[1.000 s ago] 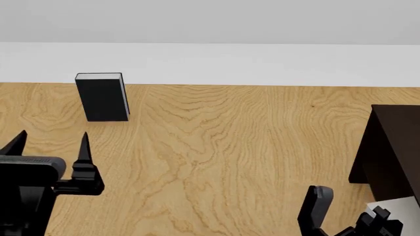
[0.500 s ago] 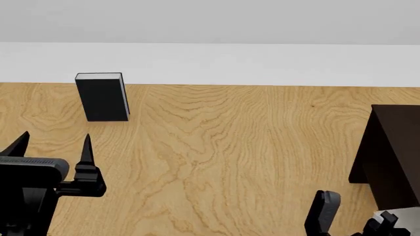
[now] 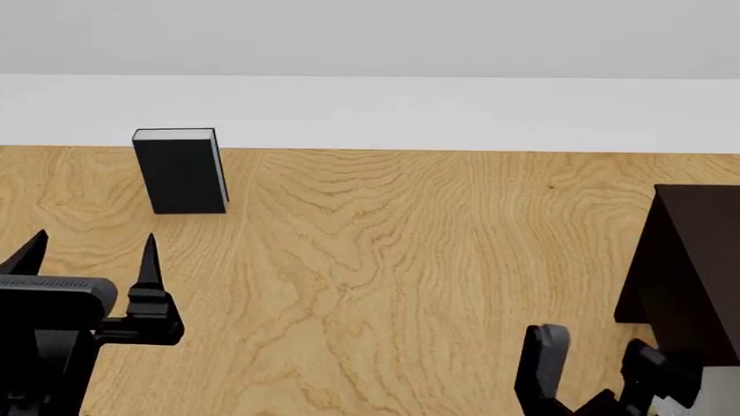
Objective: Pick up the book on the right and place it on the cabinet shelf.
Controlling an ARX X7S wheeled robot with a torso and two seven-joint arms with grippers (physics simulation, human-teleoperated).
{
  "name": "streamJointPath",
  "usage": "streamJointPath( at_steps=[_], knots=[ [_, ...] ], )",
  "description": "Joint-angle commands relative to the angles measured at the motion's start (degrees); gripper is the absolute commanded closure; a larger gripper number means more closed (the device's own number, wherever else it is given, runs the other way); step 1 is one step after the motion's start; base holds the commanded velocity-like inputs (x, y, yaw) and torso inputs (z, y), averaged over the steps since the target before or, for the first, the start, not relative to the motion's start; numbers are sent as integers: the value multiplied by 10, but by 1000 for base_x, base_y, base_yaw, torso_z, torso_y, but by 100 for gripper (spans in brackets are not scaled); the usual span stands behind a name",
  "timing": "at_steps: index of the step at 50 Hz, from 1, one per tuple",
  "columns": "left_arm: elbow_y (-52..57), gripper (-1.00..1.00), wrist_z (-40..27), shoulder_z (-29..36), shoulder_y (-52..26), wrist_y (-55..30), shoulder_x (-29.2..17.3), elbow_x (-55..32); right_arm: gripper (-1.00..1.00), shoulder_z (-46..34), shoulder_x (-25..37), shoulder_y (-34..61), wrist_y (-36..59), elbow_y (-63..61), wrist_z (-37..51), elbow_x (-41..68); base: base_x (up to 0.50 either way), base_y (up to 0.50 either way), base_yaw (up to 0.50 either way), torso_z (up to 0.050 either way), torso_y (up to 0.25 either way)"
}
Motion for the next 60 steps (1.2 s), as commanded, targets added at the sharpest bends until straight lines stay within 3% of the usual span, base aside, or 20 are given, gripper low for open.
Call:
streamJointPath(
  at_steps=[1,17,29,38,44,51,60],
  knots=[
    [1,-100,-1,1,0,0,-1,-2,-100,-36,-7,4,-17,0,9,-28,0,0,0,0,0],
    [2,-100,-2,3,0,0,-3,-5,-100,3,-16,16,-83,0,13,-25,0,0,0,0,1],
    [1,-100,-3,3,-1,1,-4,-7,-100,101,-8,14,-233,0,-69,2,0,0,0,0,0],
    [3,-100,-4,3,-1,1,-6,-9,-100,133,-7,13,-243,0,-82,-15,0,0,0,0,0],
    [4,-100,-5,4,-1,-1,-6,-10,-100,183,-10,12,-298,0,-163,7,0,0,0,0,0],
    [9,-100,-7,4,0,-2,-8,-12,-100,253,-14,15,-296,0,-233,25,0,0,0,0,0],
    [14,-100,-8,4,0,-4,-9,-14,-100,293,-6,16,-270,-1,-227,29,0,0,0,0,0]
  ],
)
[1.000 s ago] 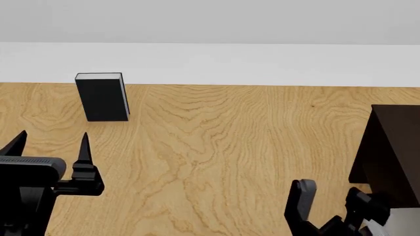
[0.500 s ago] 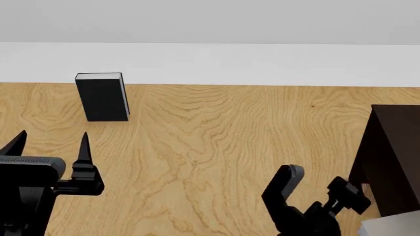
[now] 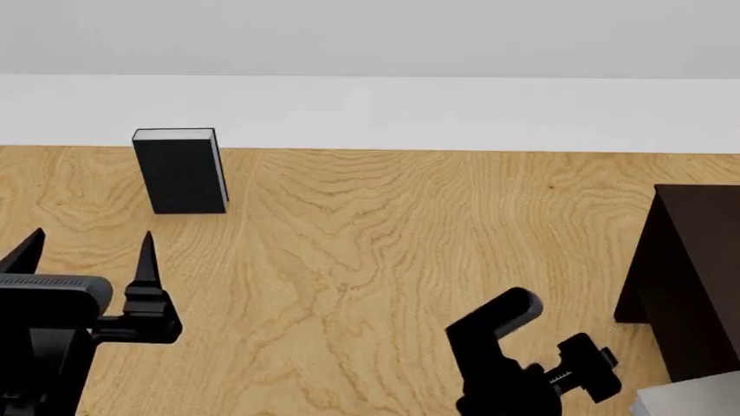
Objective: Pick up the book on the right and place it on the cabinet shelf.
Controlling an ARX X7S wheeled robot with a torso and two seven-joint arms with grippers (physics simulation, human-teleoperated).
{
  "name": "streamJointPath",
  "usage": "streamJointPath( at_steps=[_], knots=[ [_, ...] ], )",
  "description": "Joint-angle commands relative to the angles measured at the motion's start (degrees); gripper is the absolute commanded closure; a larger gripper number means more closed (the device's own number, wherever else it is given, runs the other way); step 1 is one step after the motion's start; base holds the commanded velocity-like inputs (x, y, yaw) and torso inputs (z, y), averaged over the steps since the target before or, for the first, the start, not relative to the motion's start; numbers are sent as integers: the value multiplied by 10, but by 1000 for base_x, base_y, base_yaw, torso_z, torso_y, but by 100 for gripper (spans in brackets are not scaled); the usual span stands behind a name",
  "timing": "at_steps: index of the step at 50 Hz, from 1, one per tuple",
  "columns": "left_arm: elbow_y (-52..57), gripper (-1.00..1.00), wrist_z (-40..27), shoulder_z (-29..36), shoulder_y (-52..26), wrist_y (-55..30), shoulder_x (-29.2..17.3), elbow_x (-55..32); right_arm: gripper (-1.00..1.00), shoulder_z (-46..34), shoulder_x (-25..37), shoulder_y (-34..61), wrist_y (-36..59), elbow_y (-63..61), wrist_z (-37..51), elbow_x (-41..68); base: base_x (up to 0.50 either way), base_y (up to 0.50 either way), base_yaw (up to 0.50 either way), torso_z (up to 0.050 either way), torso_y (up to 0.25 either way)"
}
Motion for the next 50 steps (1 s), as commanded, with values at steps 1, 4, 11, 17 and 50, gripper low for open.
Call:
streamJointPath(
  at_steps=[1,4,11,17,50],
  knots=[
    [-3,-100,0,0,-1,3,-1,-2,-100,66,6,4,7,-2,-32,16,0,0,0,0,0],
    [-5,-100,0,1,-1,5,0,-2,-100,69,11,0,28,-20,-31,19,0,0,0,0,0],
    [-4,-100,0,1,-2,3,-1,-3,-100,95,82,-88,206,-297,-8,50,0,0,0,0,0],
    [-3,-100,-1,2,-1,3,-2,-5,-100,105,98,-117,256,-369,-7,66,0,0,0,0,0],
    [7,-100,-5,3,-1,-1,-7,-11,-100,158,151,-192,402,-571,16,115,0,0,0,0,0]
  ],
)
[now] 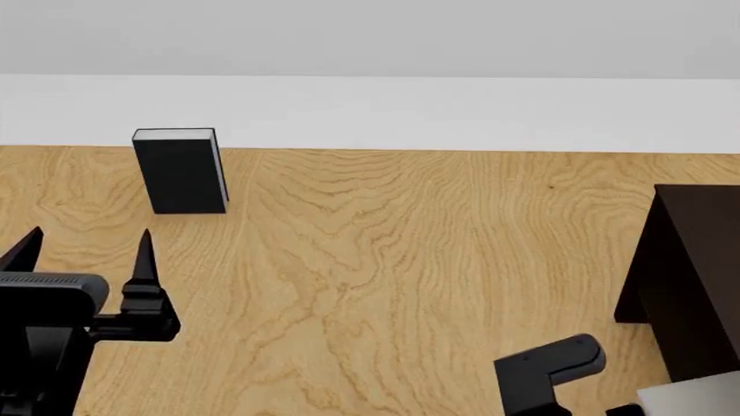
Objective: Pick up the book on the right and place it on the cabinet shelf.
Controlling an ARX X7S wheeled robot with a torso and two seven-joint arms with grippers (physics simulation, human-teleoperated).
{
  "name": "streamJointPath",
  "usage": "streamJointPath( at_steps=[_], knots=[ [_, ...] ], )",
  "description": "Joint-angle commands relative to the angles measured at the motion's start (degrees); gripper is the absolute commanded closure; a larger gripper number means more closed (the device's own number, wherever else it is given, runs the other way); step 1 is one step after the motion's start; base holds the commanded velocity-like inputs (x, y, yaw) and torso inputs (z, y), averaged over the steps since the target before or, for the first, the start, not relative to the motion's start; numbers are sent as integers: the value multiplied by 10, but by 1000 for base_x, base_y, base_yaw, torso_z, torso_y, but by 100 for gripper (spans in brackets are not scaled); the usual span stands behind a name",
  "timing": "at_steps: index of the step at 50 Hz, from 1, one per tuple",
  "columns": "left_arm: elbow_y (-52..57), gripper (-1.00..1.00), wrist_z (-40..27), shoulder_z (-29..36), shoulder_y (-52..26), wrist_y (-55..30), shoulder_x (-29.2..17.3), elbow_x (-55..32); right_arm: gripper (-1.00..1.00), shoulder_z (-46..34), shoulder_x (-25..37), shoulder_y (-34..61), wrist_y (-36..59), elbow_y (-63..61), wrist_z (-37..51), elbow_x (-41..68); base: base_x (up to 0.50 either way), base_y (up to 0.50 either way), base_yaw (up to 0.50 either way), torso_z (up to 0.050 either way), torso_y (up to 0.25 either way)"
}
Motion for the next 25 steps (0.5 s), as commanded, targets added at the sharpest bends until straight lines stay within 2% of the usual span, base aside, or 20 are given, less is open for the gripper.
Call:
streamJointPath(
  at_steps=[1,25],
  knots=[
    [8,-100,-3,2,1,-4,-2,-1,-100,14,16,-2,21,-19,-8,13,0,0,0,0,0],
    [-6,-100,-3,4,-1,6,-2,1,-100,-13,22,81,-35,119,-55,-2,0,0,0,0,0]
  ],
)
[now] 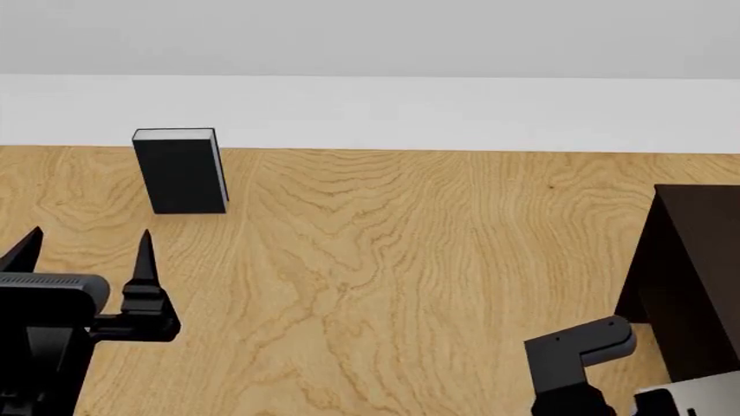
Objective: Pick up the book on the right and place it on the cabinet shelf.
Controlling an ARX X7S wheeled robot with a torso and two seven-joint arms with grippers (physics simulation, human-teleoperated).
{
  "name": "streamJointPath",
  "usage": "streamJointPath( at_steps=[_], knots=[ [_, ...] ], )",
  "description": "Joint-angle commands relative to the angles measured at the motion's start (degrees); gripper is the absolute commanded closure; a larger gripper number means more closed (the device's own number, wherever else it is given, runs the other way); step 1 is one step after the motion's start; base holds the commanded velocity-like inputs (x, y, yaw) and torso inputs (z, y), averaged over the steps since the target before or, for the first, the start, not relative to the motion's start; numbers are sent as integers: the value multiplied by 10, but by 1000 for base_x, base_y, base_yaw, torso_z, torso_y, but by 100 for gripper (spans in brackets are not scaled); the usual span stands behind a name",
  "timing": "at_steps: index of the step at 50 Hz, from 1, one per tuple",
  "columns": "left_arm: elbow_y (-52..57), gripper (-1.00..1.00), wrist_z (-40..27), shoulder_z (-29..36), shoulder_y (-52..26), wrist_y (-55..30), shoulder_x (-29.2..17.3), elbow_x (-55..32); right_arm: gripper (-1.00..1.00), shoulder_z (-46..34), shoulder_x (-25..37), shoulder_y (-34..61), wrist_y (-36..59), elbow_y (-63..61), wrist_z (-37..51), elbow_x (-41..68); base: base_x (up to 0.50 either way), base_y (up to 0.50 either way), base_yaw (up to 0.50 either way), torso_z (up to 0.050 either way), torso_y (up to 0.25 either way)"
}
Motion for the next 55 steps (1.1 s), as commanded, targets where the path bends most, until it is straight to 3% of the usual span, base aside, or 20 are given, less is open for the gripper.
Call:
streamJointPath(
  at_steps=[1,21,33,44,55],
  knots=[
    [-3,-100,0,1,0,3,-1,0,-100,-12,0,36,-25,60,-20,-7,0,0,0,0,0],
    [-5,-100,-3,4,-2,3,-1,-1,-100,-36,-20,90,-111,228,-69,-19,0,0,0,0,0],
    [-6,-100,-3,7,-2,3,-2,0,-100,-30,16,98,-39,164,-28,-29,0,0,-2,0,0],
    [-10,-100,-3,10,-3,6,-1,1,-100,-37,32,133,-40,184,-12,-49,0,0,-2,0,0],
    [-12,-100,-3,12,-4,8,-2,2,-100,-68,-7,224,-150,390,-33,-82,3,0,-4,0,0]
  ],
)
